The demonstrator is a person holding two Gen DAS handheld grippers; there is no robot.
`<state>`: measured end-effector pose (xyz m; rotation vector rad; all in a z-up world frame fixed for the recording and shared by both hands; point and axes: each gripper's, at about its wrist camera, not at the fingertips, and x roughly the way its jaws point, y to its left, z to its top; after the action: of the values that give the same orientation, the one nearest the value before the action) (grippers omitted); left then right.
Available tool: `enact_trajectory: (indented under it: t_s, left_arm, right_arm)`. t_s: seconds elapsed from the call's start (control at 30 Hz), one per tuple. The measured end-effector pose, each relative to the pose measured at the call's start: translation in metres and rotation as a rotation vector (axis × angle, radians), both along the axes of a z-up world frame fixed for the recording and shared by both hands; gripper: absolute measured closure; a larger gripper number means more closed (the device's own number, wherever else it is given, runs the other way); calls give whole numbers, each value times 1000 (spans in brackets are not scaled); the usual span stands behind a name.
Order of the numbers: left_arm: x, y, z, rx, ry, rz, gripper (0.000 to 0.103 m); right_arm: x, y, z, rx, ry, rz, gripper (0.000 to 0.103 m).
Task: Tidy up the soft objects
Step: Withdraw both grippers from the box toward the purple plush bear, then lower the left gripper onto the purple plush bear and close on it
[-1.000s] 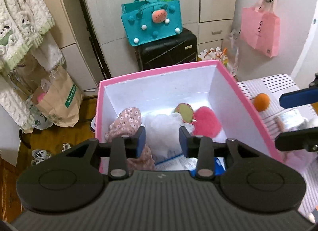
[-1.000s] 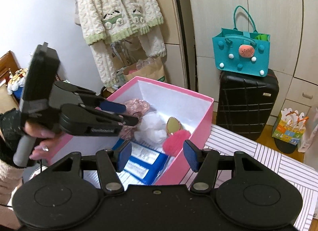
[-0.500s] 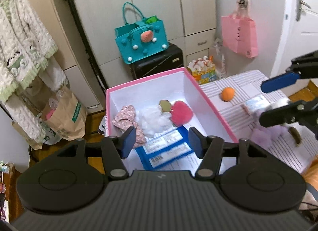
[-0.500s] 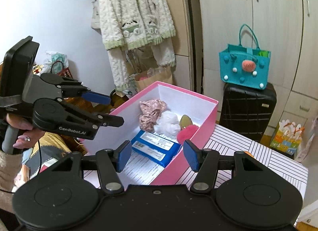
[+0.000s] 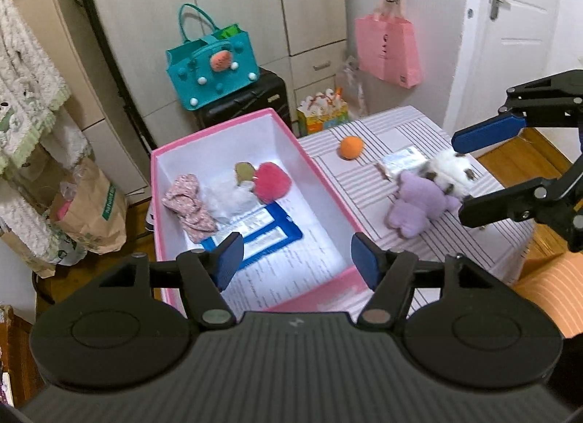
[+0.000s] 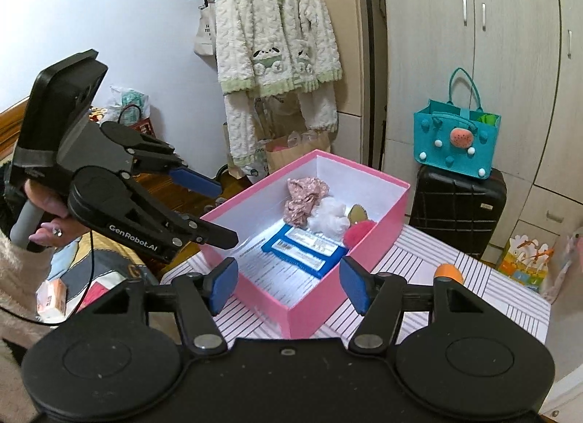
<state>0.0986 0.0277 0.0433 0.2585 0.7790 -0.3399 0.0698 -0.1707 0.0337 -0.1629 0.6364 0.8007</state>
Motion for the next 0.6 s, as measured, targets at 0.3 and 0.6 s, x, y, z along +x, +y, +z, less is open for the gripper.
enact_trajectory:
  t_s: [0.3,0.6]
  left_arm:
    - [-17,-23,-8,15,55,-69,34]
    - [-24,-57,-16,59,47,-159,24]
  right_arm:
    - [-21,-26,-16,-10,6,-24,31]
    - [-35,-61,-40,-19,46,-71,27]
